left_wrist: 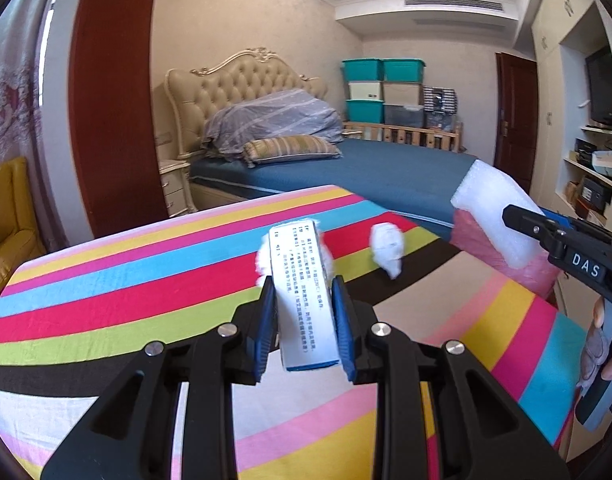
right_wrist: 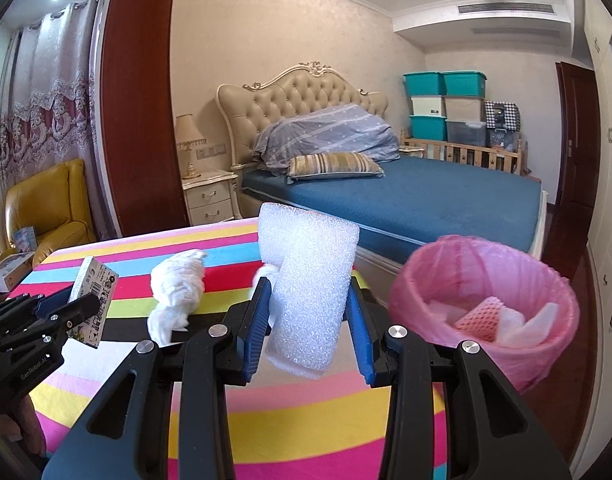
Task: Collect trash
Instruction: 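Carry the medicine box with the left tool into the bin while the right tool drops the foam block there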
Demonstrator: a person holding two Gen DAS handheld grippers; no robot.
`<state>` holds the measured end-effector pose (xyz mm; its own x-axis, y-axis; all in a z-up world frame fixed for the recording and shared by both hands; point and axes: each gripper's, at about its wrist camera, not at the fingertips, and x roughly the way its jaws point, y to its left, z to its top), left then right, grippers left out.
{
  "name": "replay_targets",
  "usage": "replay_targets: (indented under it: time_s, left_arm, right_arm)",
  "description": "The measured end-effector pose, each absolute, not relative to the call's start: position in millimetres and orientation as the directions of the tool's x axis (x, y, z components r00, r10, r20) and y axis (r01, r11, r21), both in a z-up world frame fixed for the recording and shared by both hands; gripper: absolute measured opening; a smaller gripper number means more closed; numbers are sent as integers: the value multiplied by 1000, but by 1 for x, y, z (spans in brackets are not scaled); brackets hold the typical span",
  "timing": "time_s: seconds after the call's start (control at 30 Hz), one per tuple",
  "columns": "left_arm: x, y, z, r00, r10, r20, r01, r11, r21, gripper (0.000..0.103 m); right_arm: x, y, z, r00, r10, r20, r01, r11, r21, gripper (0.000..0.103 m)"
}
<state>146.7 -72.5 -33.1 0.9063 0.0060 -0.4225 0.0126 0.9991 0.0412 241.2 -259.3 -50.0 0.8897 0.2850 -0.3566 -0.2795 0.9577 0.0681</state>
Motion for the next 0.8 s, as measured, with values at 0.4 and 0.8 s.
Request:
replay_targets:
  time_s: [0.4,0.8]
  left_arm:
    - [174,-148,-17,880,-184,-438,229,972,53,27]
    - [241,-242,-7,803,-330,-496,384,923,7,28]
  right_arm:
    - [249,-321,-46,901,208,-380,-205,977,50,37]
    - [271,-408,-41,912,83,-401,-85,996,11,37]
